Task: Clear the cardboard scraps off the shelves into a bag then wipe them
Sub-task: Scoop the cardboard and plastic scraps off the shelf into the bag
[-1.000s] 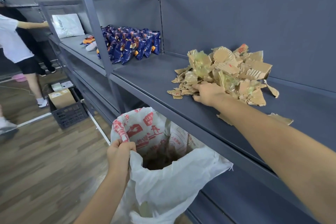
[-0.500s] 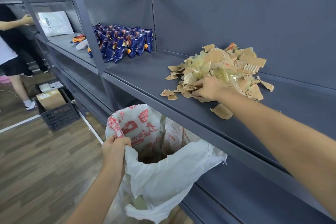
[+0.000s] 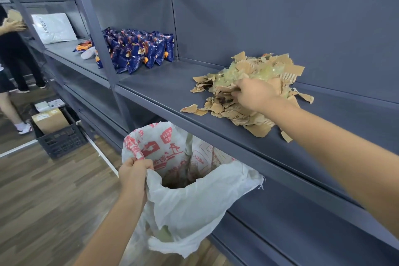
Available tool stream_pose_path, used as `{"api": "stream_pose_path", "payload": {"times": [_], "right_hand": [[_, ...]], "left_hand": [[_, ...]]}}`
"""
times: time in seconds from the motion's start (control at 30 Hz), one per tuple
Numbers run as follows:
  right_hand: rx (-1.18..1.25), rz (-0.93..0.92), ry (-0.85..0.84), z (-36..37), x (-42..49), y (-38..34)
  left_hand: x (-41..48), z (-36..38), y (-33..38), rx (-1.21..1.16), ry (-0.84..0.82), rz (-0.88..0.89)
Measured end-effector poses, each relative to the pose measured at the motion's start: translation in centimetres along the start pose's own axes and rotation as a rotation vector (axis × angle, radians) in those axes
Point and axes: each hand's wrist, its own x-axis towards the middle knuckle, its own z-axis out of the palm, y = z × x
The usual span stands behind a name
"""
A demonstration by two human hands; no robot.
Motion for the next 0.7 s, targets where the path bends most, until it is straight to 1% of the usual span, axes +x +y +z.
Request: {"api": "stream_pose_path", "payload": {"times": [0.1,0.2,0.3,0.43,0.7], "right_hand": [[0.054,-0.006,0.023,-0.7,-0.4,-0.5],[0.134,-0.034,0.007,-0.8,-0.7,-1.6],[0.207,-0.105,0.005,-0.5,-1.2,-3.0],[0.258,-0.209,-0.069,0.1,-2.8,-5.2],[0.192,-0.388,-0.166,3.2,-4.8,-8.3]], "left_hand": [[0.1,0.0,-0.1,-0.011,-0.001,-0.003],[0.2,0.1,-0.2,-0.019,0.000,-0.003],[0.1,0.1,-0.2,-0.018,0.002,-0.001],[0.2,0.1,-0.4,-0.003,-0.004,0.024],[0.3,0.2,0.0,0.006,0.046,0.020]]}}
